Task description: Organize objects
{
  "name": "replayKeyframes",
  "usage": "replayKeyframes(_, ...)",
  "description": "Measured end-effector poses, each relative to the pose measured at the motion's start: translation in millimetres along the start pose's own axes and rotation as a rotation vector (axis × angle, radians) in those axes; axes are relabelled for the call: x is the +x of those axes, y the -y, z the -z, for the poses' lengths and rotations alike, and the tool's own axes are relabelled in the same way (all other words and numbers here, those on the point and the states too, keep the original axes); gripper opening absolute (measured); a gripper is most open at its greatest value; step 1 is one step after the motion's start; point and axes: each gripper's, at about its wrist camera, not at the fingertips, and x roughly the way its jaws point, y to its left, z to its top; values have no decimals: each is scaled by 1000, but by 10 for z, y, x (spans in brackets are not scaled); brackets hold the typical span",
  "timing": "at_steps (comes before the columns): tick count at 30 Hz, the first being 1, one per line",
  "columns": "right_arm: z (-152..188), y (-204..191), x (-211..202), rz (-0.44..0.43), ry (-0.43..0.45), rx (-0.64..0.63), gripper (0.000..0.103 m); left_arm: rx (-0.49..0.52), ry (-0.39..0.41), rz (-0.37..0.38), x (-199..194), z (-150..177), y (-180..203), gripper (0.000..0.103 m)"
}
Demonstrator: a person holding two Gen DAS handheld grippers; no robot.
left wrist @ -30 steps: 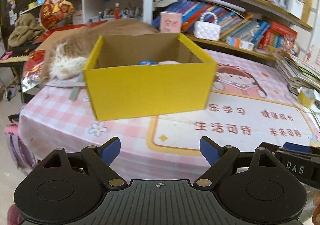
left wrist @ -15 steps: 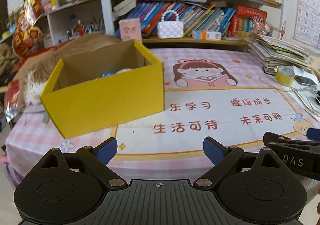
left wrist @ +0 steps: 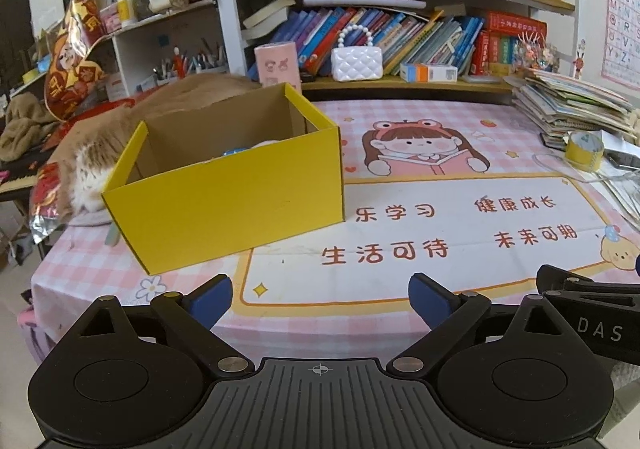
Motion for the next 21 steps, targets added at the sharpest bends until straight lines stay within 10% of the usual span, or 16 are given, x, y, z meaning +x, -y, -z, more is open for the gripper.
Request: replayKeyframes(21, 44, -21, -118, 27, 19, -20, 103, -21, 32, -39, -141, 43, -2, 103)
